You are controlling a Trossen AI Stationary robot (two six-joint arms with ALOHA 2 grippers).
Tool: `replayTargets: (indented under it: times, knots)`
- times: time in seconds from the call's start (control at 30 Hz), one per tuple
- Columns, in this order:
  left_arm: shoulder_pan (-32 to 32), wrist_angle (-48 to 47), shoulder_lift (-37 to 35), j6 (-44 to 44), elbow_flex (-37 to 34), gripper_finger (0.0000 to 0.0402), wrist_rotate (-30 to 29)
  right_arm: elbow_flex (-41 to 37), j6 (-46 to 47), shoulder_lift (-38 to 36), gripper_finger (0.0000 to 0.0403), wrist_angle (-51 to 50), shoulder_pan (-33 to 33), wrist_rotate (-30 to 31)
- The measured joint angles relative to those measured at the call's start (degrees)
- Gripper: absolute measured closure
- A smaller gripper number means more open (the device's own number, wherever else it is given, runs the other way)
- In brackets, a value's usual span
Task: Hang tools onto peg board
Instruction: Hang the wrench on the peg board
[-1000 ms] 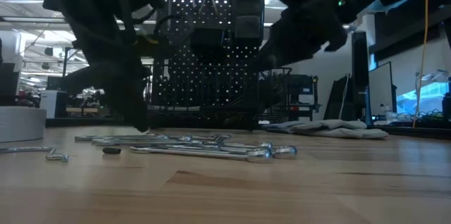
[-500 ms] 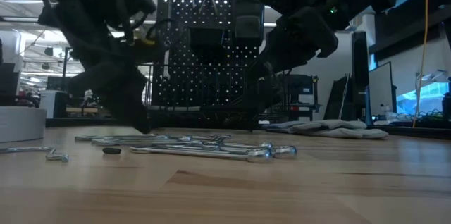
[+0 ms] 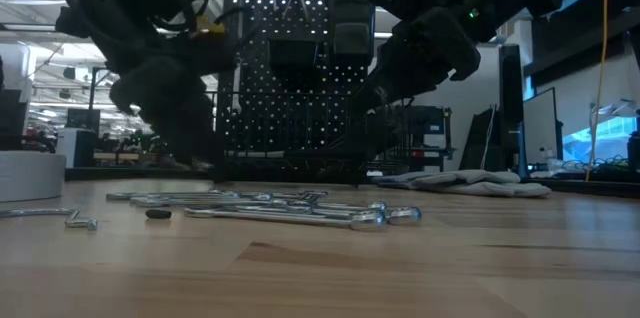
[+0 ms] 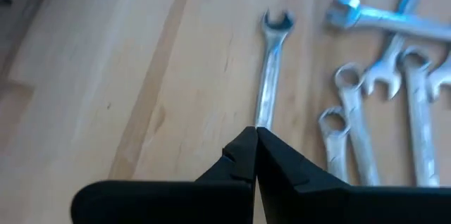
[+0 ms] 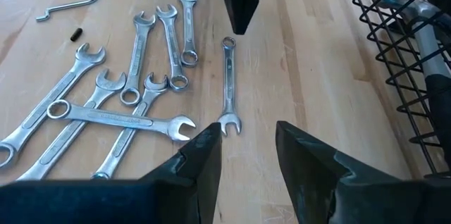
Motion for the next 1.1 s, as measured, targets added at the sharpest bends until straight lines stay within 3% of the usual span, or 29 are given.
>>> replayTargets:
  times: [0.5,0.7,0.93,1.1]
  knots:
    - [0.0,-0.3,5.7,0.8,0.2,0.04,-0.4,0.0,1.1,0.2,0.0263,-0.1,0.0,0.0]
    - [0.0,-0.9,5.7,0.7,0.2,0.04,-0.3,0.0,0.5,4.5,0.026,1.1,0.0,0.0]
    - [0.0,-1.2,5.7,0.6,0.1,0.04,-0.2,1.0,-8.2,11.0,0.0217,5.3,0.0,2.4]
    - [0.0,-1.1,5.7,0.8,0.1,0.04,0.0,3.4,-20.5,13.6,0.019,5.7,0.0,5.4]
